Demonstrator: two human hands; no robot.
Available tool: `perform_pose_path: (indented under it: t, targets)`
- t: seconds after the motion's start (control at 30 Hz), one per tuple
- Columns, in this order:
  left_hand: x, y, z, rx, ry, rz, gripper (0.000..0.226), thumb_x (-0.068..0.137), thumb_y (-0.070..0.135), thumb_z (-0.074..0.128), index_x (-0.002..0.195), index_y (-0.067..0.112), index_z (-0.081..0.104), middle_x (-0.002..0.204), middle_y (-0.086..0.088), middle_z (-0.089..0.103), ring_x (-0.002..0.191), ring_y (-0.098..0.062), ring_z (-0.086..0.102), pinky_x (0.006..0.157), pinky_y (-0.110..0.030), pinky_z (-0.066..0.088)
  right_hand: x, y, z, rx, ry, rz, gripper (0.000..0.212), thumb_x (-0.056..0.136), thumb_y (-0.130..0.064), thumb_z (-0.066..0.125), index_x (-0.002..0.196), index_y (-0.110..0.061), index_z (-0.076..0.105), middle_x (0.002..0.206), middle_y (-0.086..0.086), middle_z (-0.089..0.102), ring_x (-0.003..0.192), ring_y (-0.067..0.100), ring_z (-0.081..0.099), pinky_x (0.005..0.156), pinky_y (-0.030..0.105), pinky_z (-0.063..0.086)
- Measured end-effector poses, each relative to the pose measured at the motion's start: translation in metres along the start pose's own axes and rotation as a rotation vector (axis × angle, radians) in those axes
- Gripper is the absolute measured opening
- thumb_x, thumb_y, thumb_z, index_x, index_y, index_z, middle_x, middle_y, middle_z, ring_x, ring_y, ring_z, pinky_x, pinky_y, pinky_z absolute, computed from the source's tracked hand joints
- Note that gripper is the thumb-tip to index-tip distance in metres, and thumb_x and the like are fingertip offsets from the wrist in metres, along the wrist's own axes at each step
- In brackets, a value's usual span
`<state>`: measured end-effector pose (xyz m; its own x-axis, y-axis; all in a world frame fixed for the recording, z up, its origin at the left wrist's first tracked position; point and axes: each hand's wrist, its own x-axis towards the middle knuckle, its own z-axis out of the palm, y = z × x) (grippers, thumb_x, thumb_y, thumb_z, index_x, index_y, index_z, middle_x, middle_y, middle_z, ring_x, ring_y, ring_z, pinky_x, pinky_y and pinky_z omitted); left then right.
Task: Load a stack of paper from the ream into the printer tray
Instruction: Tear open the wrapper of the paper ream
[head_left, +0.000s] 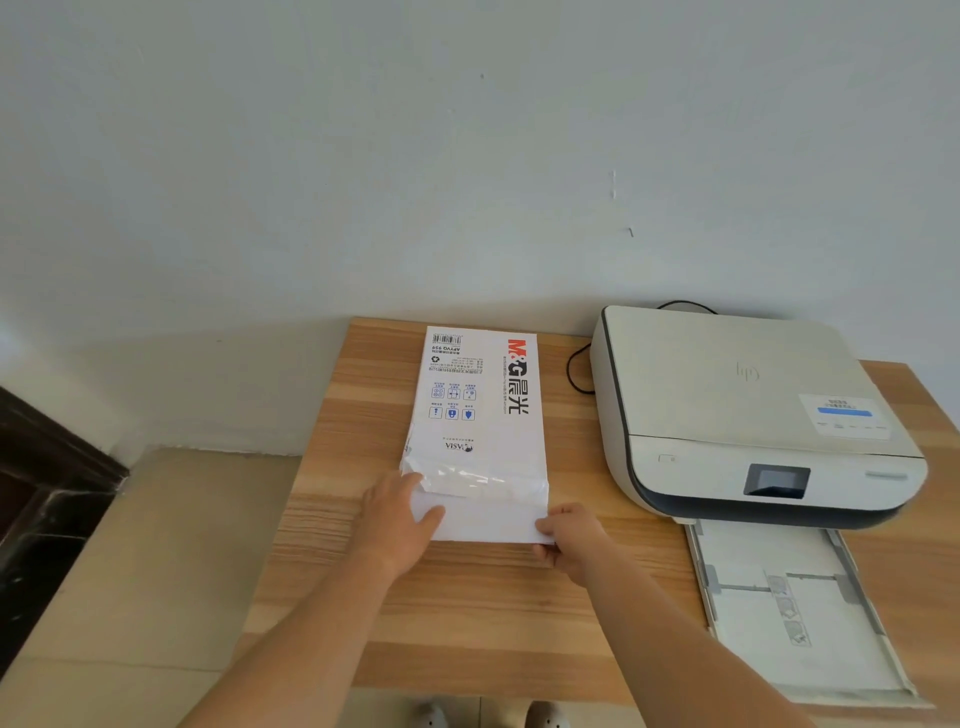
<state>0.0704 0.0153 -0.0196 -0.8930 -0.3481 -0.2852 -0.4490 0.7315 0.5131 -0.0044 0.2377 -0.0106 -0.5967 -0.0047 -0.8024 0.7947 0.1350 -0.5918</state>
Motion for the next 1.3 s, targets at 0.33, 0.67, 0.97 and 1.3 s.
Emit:
perform_pose_path:
  t: [0.33, 0.67, 0.97, 1.3]
  targets:
    - [0.005, -0.002, -0.013, -0.710, -0.059, -0.414, 0.020, 0.089, 0.012, 0.060, 0.109, 0.009, 0.063, 0.117, -0.009, 0.060, 0.097, -0.019, 0.051, 0.081, -0.029, 0.037, -0.011, 0.005, -0.009, -0.007, -0.093, 0.045, 0.024, 0.089, 0.008, 0.054, 0.108, -0.005, 0.054, 0.108, 0.018, 0.057, 0.078, 0.028, 0.059, 0.053, 0.032, 0.054]
    - [0.020, -0.005, -0.010, -0.703, -0.153, -0.448, 0.031, 0.085, -0.005, 0.056, 0.101, 0.021, 0.062, 0.118, -0.011, 0.060, 0.102, -0.028, 0.060, 0.087, -0.037, 0.051, -0.009, 0.004, -0.001, -0.015, -0.145, -0.041, 0.029, 0.090, -0.001, 0.060, 0.116, -0.012, 0.057, 0.102, 0.006, 0.062, 0.089, 0.021, 0.062, 0.080, 0.040, 0.056]
    - [0.003, -0.011, -0.015, -0.679, -0.210, -0.430, 0.033, 0.081, -0.012, 0.056, 0.104, 0.012, 0.062, 0.112, -0.012, 0.057, 0.085, -0.024, 0.059, 0.066, -0.028, 0.050, -0.014, 0.012, -0.008, -0.011, -0.104, -0.016, 0.020, 0.087, -0.007, 0.066, 0.107, -0.003, 0.062, 0.107, 0.013, 0.069, 0.095, 0.028, 0.067, 0.073, 0.037, 0.057]
    - [0.008, -0.003, -0.022, -0.743, -0.251, -0.441, 0.041, 0.086, -0.011, 0.054, 0.117, 0.014, 0.061, 0.113, -0.015, 0.059, 0.097, -0.032, 0.061, 0.081, -0.039, 0.054, -0.014, 0.005, -0.003, -0.151, -0.109, -0.065, 0.046, 0.084, 0.001, 0.065, 0.128, -0.012, 0.057, 0.126, 0.011, 0.055, 0.109, 0.029, 0.056, 0.084, 0.035, 0.054]
